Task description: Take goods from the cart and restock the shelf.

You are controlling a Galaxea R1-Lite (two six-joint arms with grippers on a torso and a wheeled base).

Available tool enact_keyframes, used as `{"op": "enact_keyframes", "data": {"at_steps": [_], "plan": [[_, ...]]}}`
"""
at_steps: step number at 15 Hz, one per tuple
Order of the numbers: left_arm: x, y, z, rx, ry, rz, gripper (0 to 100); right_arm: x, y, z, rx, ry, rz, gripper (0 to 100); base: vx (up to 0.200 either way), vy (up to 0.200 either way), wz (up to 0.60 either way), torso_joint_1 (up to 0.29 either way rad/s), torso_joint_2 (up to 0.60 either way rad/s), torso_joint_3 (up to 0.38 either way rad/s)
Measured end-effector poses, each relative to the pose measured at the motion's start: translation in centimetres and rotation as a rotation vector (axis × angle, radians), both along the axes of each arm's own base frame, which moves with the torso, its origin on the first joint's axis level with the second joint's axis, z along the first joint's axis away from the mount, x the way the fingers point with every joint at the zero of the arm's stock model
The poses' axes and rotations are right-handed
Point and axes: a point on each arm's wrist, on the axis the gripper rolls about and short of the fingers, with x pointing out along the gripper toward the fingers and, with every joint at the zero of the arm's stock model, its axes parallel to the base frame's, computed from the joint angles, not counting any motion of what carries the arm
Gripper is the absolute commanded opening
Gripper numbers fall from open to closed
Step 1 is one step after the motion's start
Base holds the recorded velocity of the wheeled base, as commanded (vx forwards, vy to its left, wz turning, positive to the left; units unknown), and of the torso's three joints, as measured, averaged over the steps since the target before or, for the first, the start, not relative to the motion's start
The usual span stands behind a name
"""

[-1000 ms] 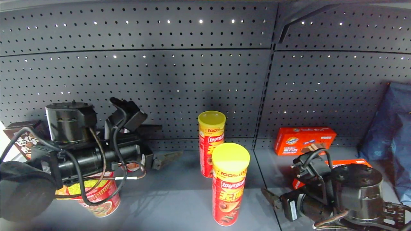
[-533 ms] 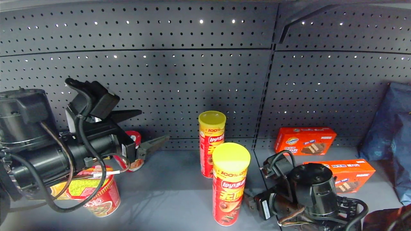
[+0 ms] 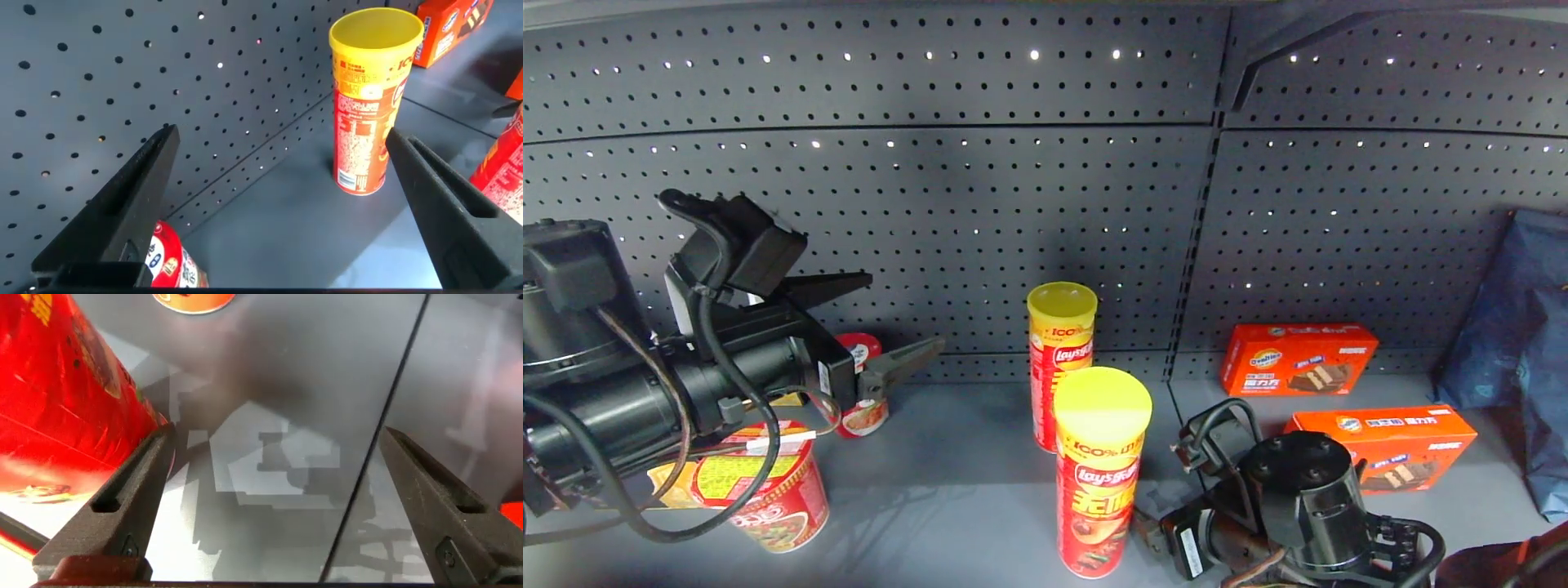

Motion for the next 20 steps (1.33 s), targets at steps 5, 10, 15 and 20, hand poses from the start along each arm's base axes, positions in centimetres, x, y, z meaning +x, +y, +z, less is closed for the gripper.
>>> {"op": "enact_keyframes", "data": {"at_steps": [5, 10, 15, 20], "plan": [[0.0, 0.0, 0.0, 0.0, 0.001, 0.002, 100, 0.1, 0.7, -0.2, 0.001, -0.001, 0.014, 100, 0.0, 0.0, 0.0, 0.0, 0.0, 0.0], [-0.1, 0.0, -0.1, 0.001, 0.004, 0.003, 100, 0.2, 1.0, -0.3, -0.002, 0.002, 0.018, 100, 0.0, 0.0, 0.0, 0.0, 0.0, 0.0], [-0.1, 0.1, -0.1, 0.001, 0.005, 0.003, 100, 0.2, 1.3, -0.5, -0.003, 0.003, 0.026, 100, 0.0, 0.0, 0.0, 0.0, 0.0, 0.0], [-0.2, 0.1, -0.7, 0.006, 0.024, 0.003, 100, 0.2, 1.8, -0.6, -0.004, 0.003, 0.036, 100, 0.0, 0.0, 0.0, 0.0, 0.0, 0.0]]}}
